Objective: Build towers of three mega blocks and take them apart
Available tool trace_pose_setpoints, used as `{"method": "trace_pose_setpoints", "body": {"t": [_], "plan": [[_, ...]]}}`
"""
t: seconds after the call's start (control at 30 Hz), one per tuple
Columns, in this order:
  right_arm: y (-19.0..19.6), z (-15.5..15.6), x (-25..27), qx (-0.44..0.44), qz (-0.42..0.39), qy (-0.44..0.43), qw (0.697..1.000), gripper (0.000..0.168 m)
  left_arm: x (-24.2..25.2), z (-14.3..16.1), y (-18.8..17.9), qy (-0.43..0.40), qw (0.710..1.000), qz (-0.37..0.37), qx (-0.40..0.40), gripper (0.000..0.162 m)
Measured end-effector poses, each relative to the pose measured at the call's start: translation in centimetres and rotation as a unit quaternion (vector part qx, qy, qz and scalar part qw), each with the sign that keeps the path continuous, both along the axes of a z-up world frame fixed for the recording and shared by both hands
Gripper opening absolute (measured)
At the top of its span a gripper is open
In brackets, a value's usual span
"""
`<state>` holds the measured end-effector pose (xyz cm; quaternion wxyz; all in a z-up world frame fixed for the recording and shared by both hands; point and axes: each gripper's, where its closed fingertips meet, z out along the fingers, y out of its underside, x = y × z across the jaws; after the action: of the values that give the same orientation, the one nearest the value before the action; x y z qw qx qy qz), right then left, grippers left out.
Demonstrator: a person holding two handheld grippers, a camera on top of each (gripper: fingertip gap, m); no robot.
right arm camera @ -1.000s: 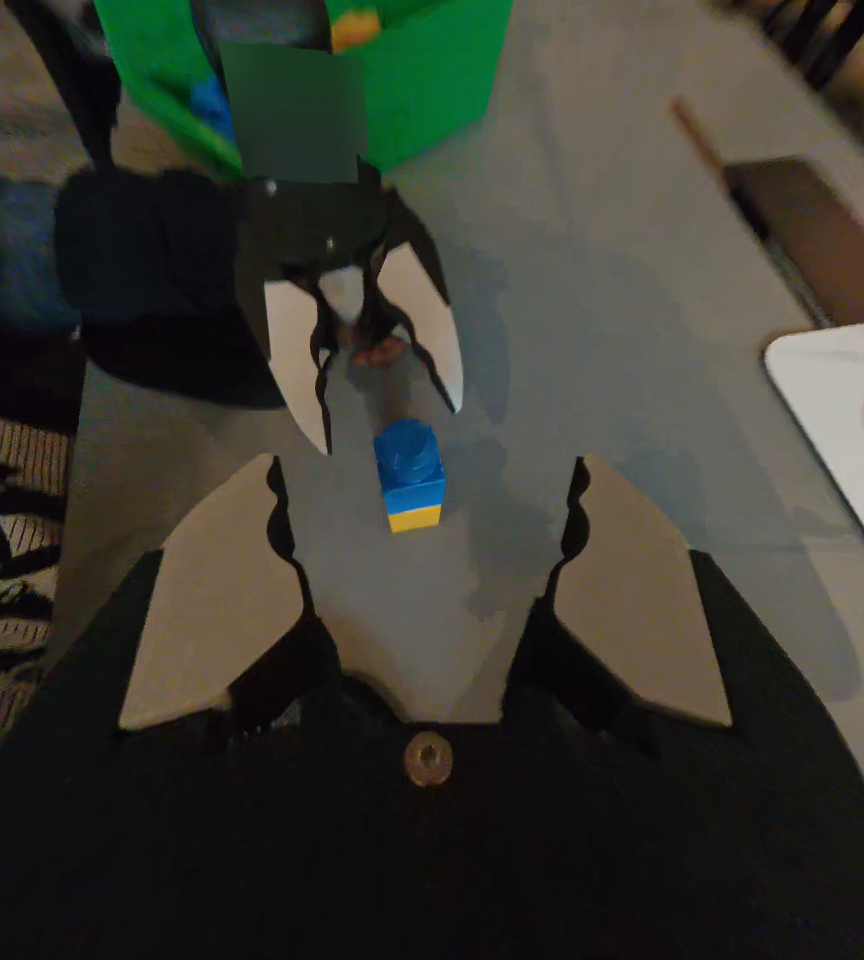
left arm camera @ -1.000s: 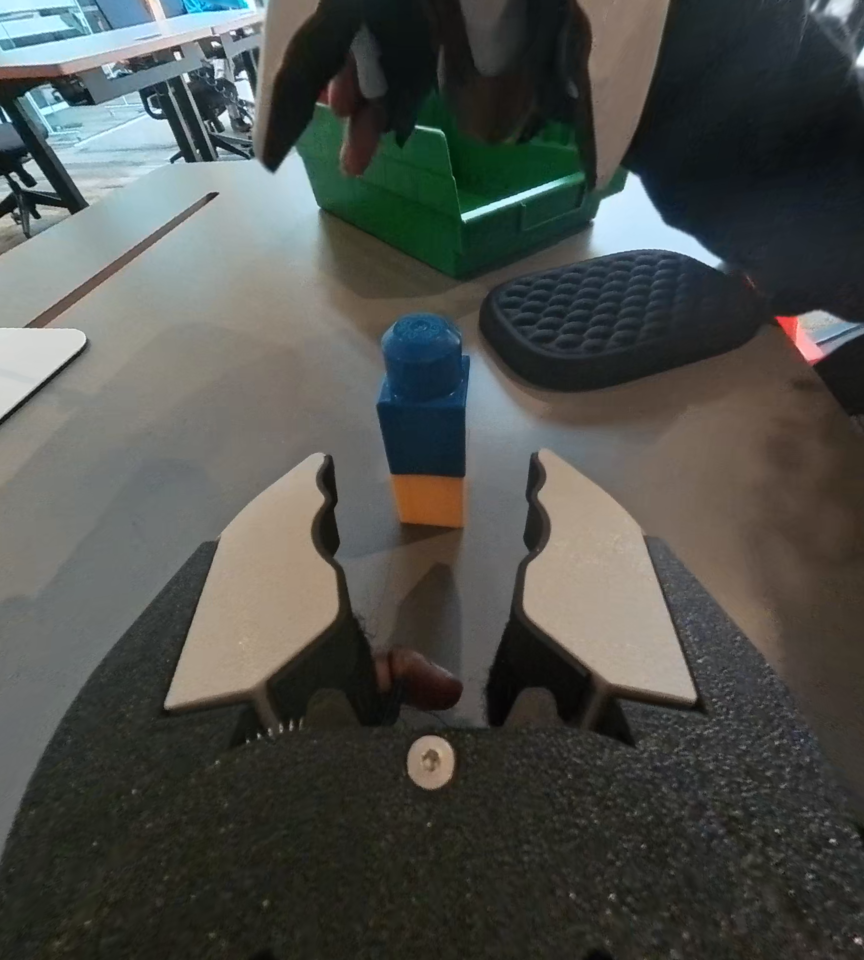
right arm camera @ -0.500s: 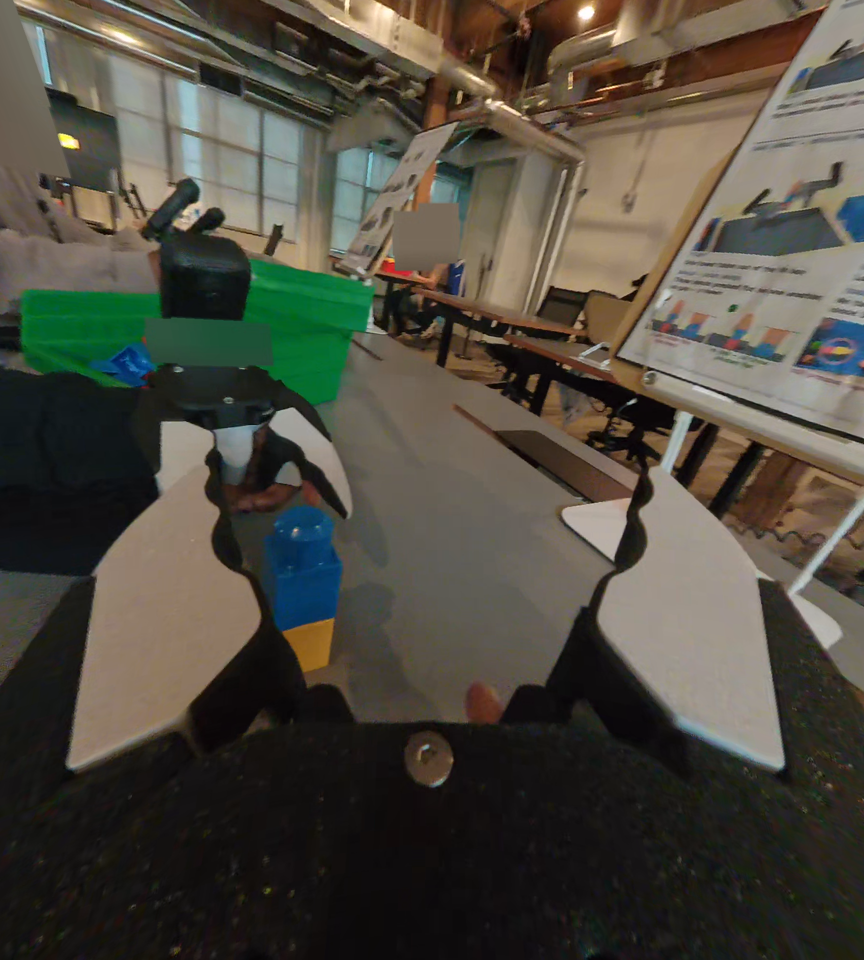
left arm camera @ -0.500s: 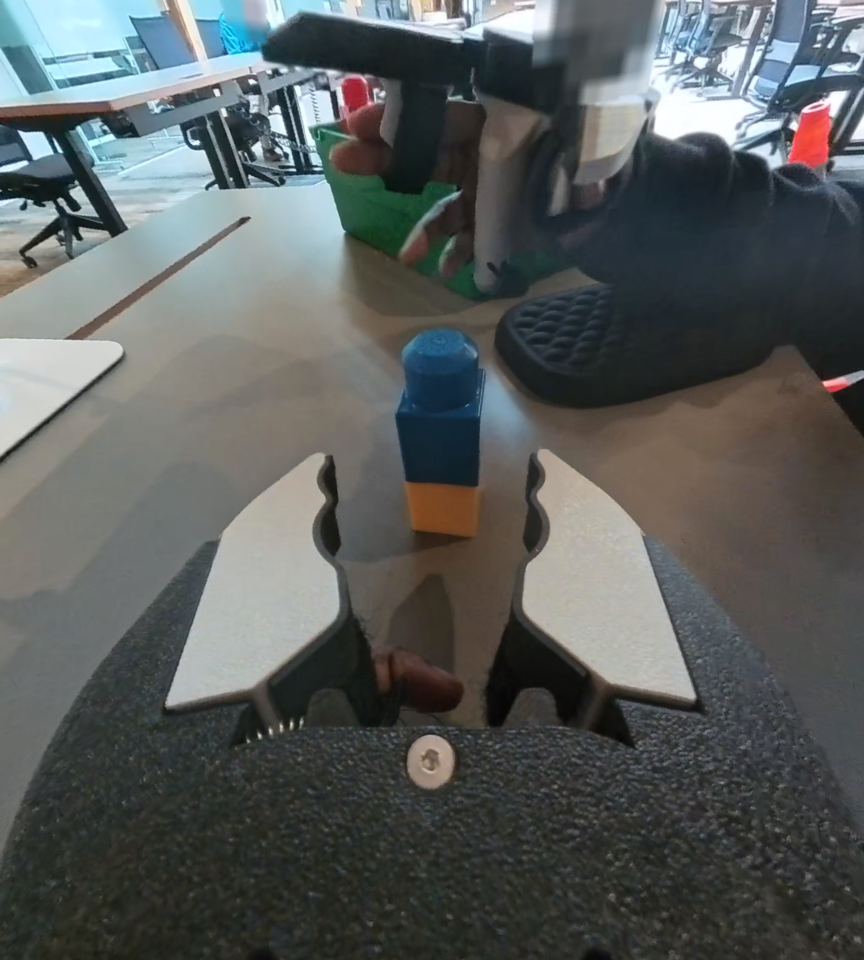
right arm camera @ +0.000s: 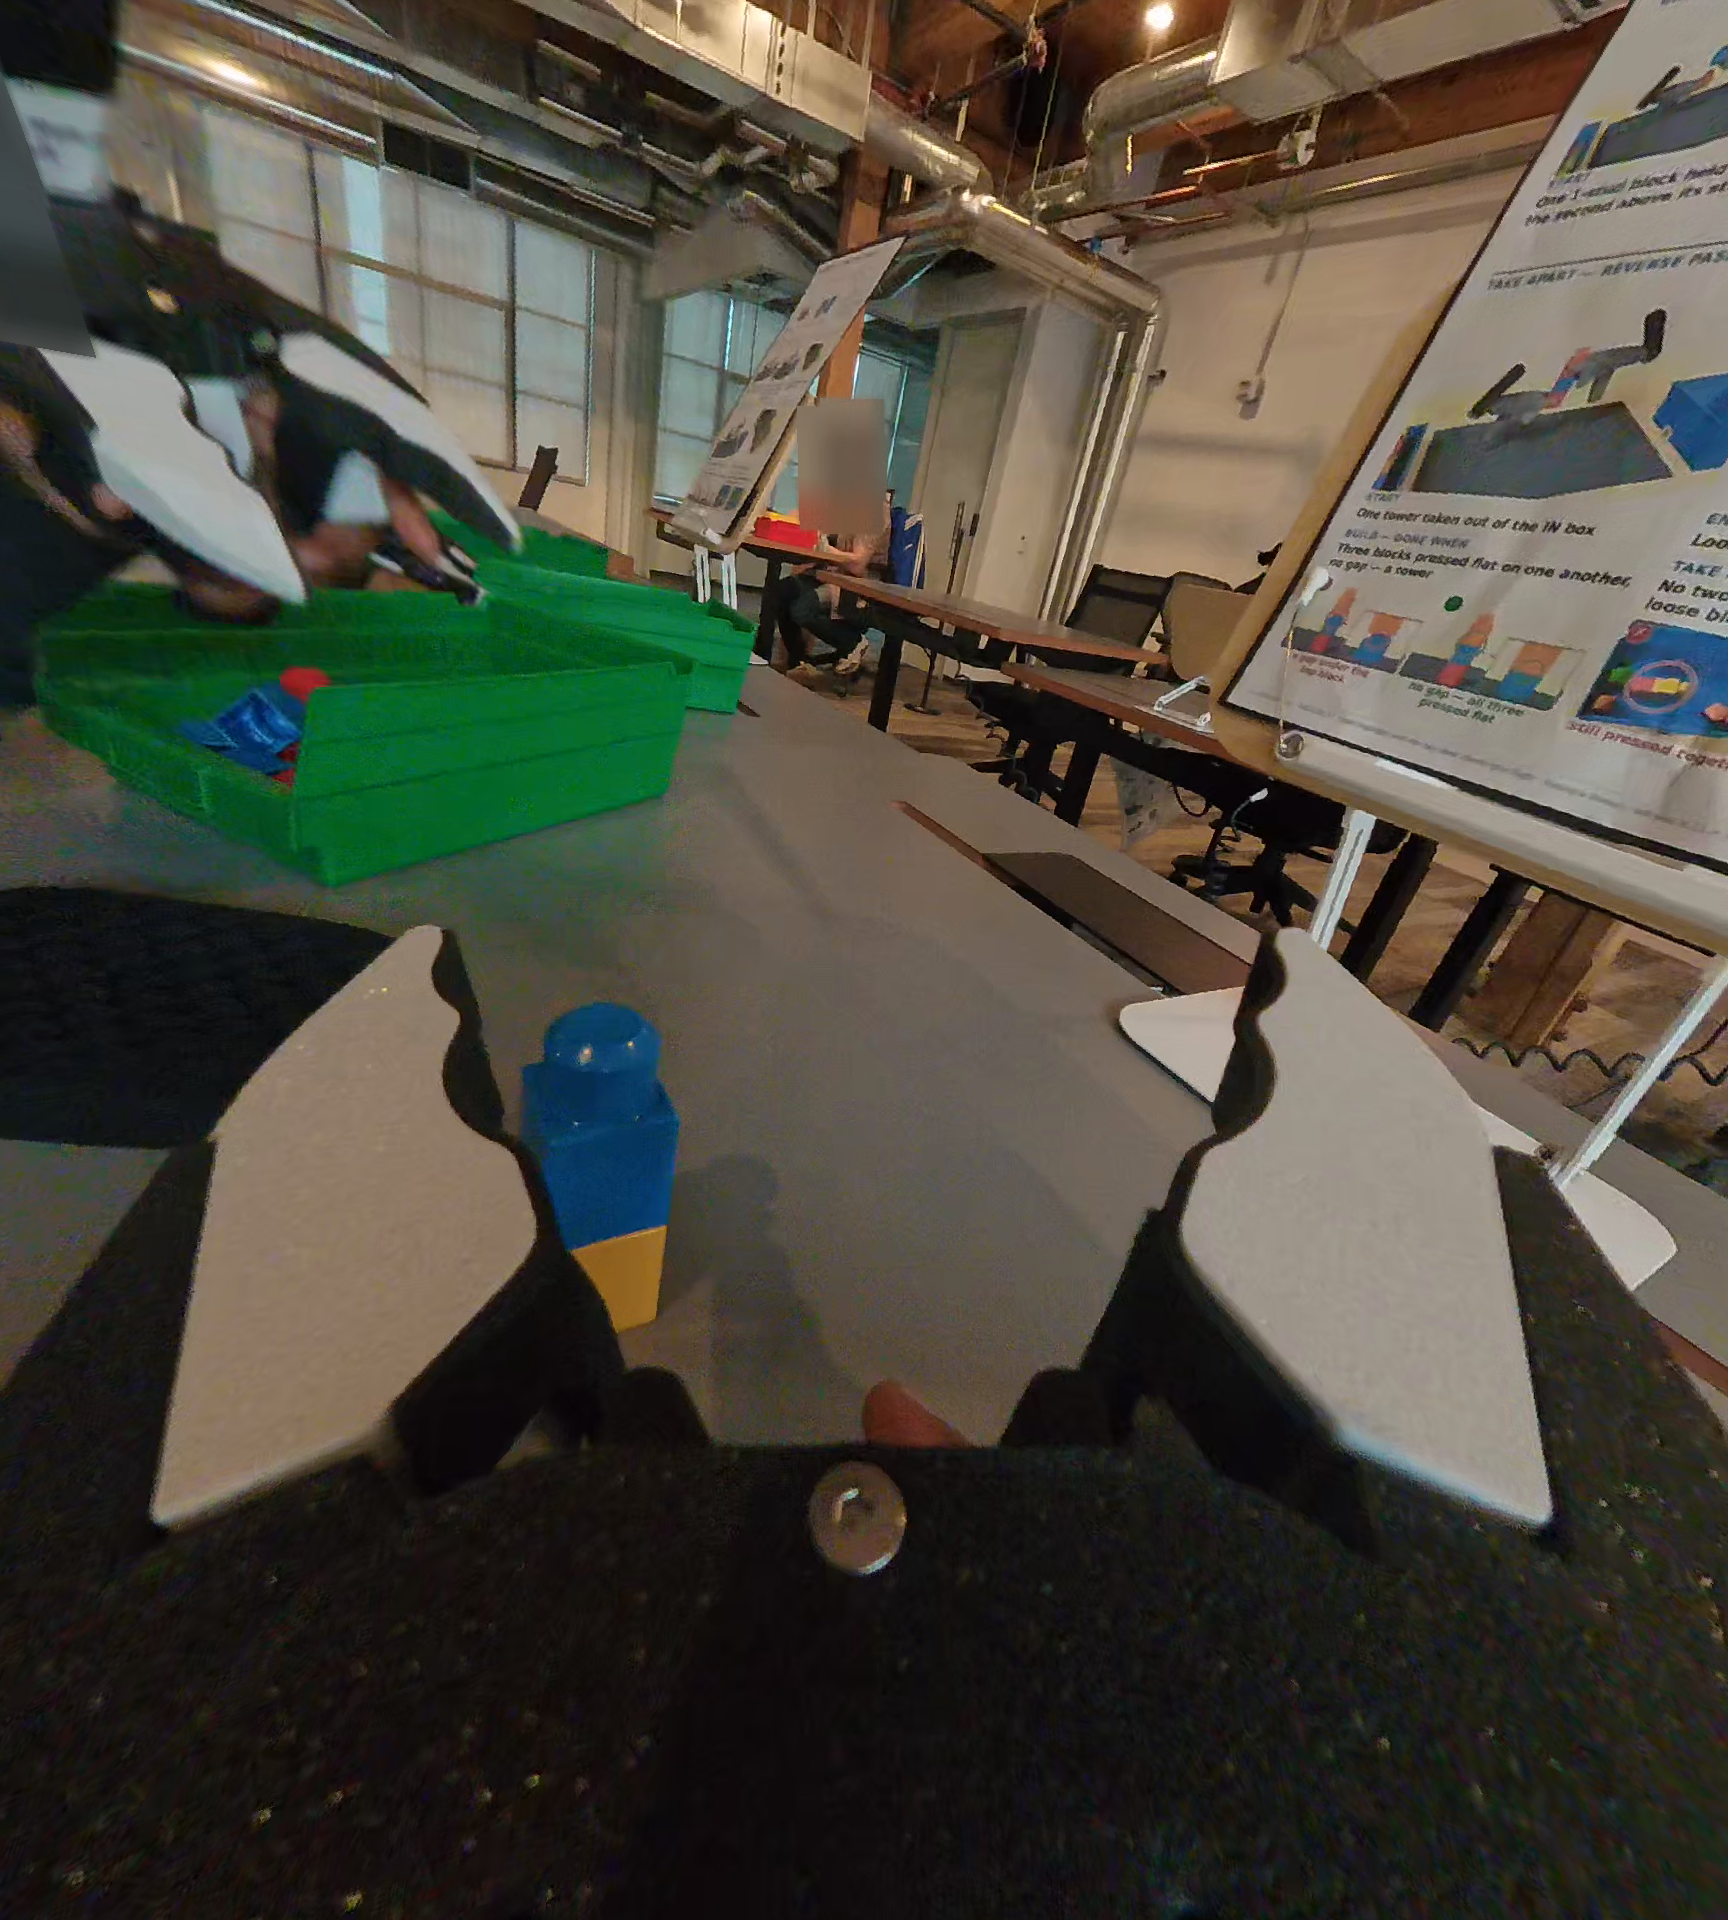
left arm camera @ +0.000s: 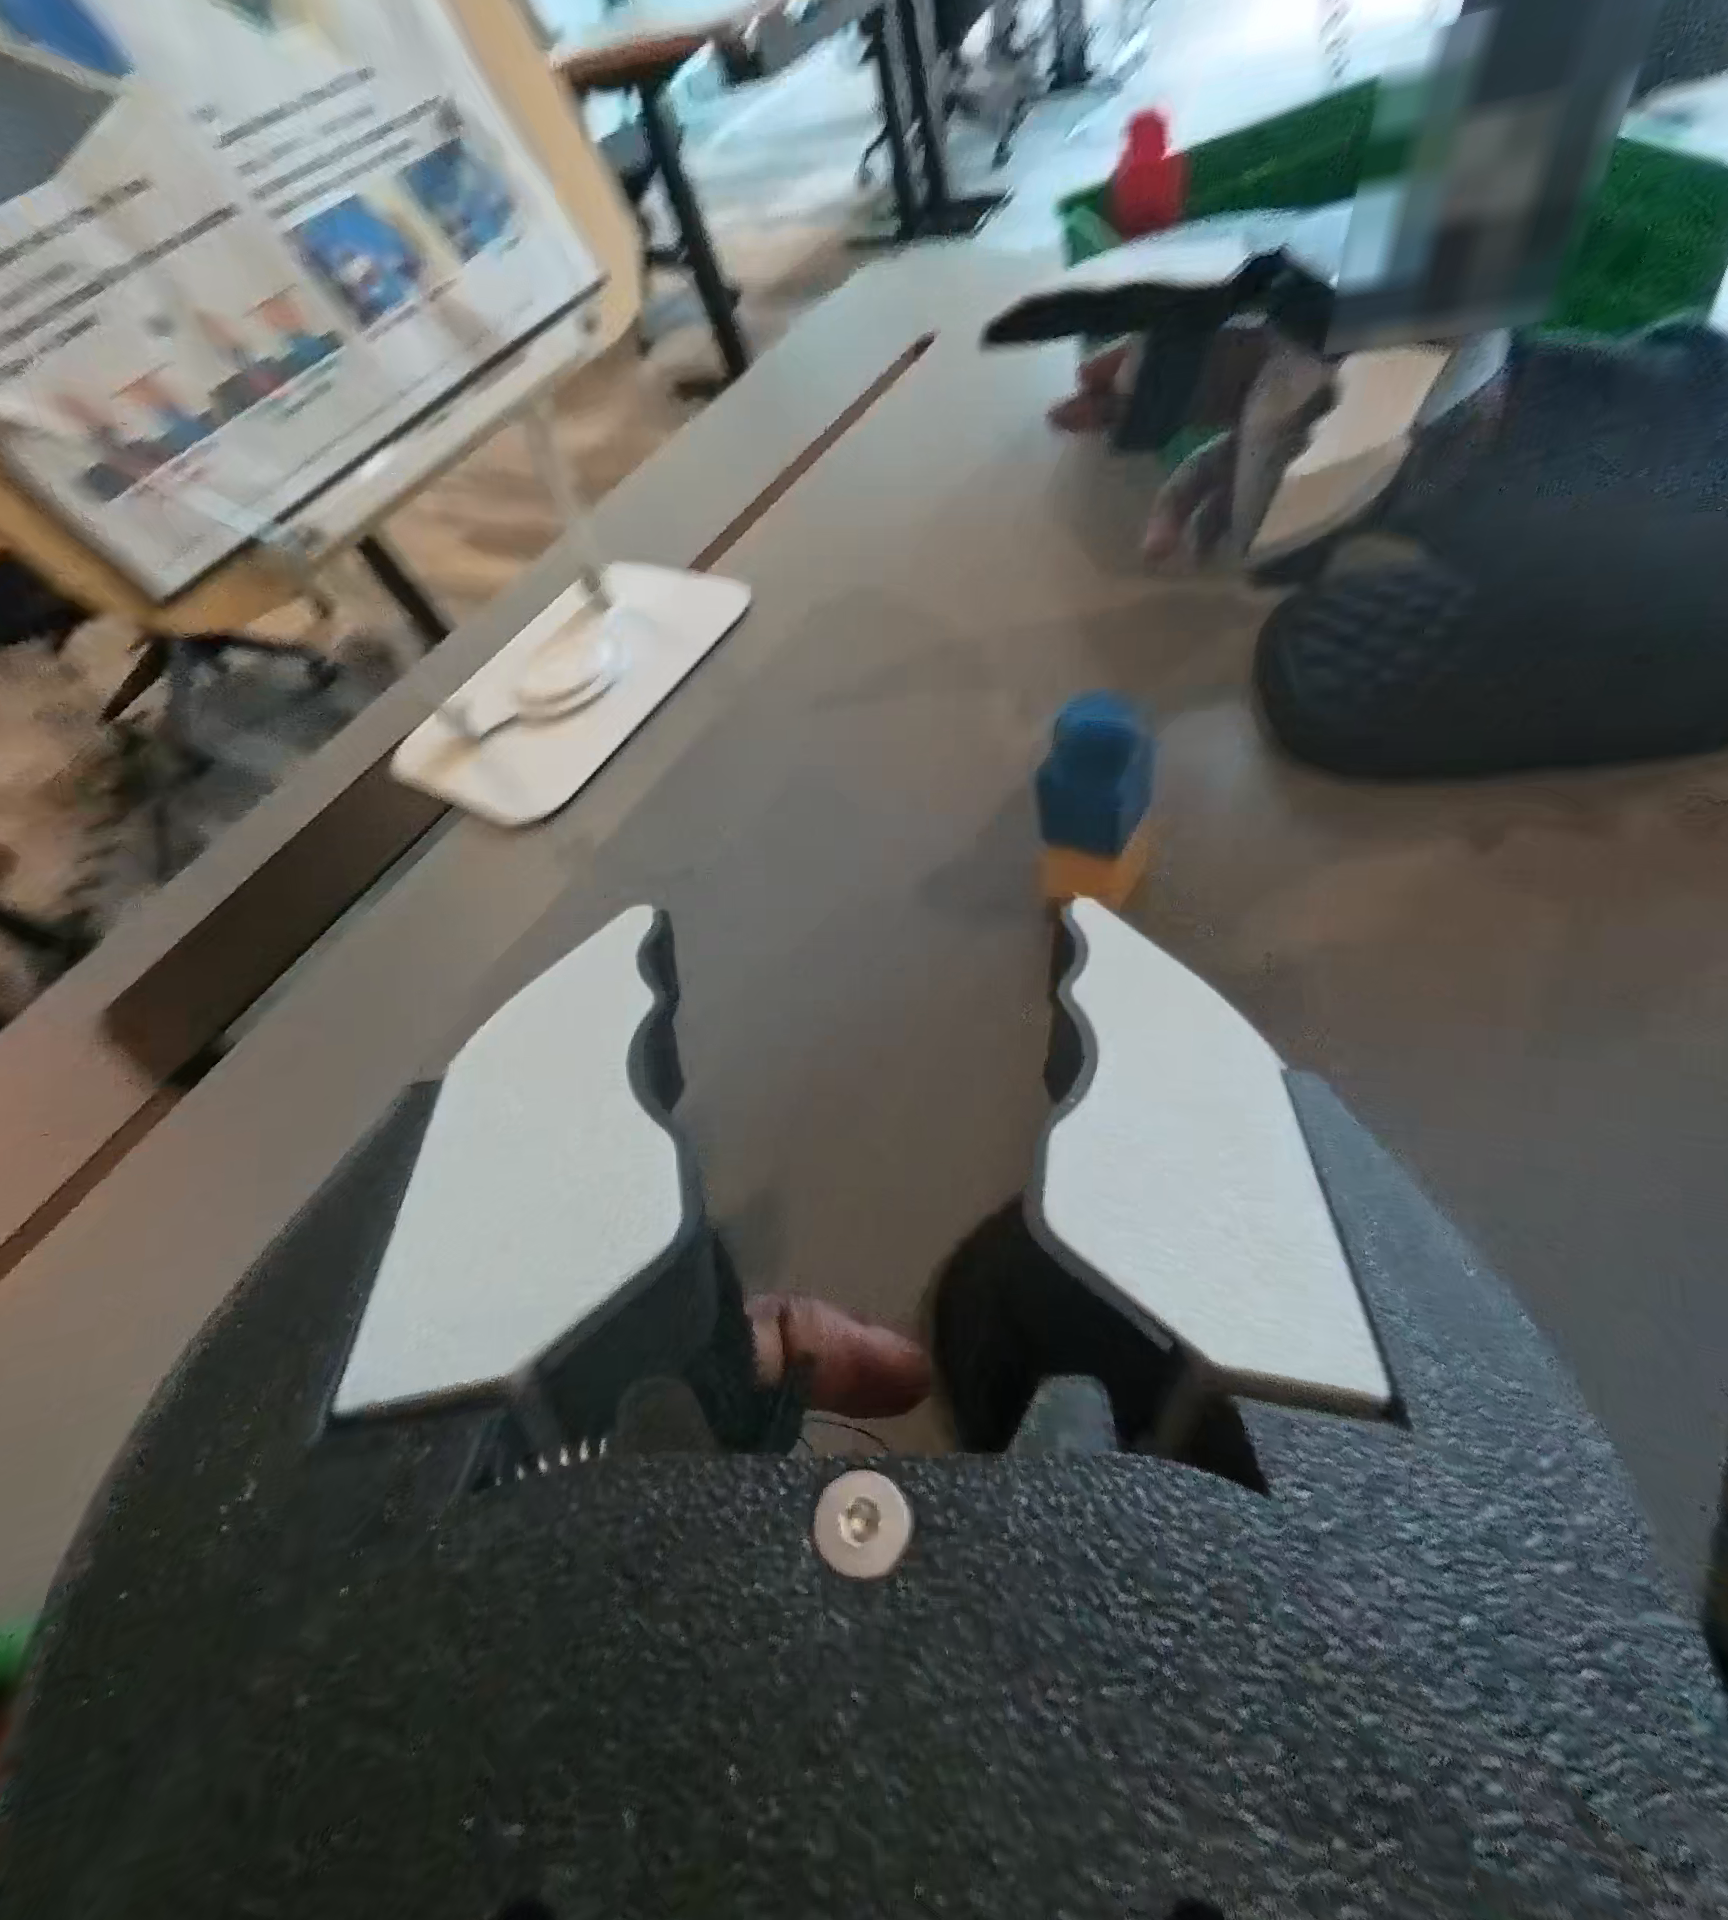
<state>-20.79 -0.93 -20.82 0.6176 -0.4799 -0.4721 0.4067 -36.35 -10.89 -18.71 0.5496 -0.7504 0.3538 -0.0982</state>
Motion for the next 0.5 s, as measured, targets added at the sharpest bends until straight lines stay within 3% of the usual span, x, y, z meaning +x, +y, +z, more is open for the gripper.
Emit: {"method": "trace_pose_setpoints", "body": {"t": [0.13,0.23,0.5], "plan": [[0.0,-0.1,-0.1,0.006,-0.004,-0.007,1.000,0.135,-8.2,0.9,-3.4,0.079,0.988,0.125,-0.036,0.066],[0.0,-0.1,-0.1,0.007,-0.005,-0.009,1.000,0.135,-12.8,-0.3,-6.0,0.110,0.971,0.197,-0.084,0.066],[0.0,-0.2,-0.2,0.002,-0.003,-0.008,1.000,0.135,-16.3,-6.7,-8.2,0.120,0.952,0.190,-0.209,0.061]]}}
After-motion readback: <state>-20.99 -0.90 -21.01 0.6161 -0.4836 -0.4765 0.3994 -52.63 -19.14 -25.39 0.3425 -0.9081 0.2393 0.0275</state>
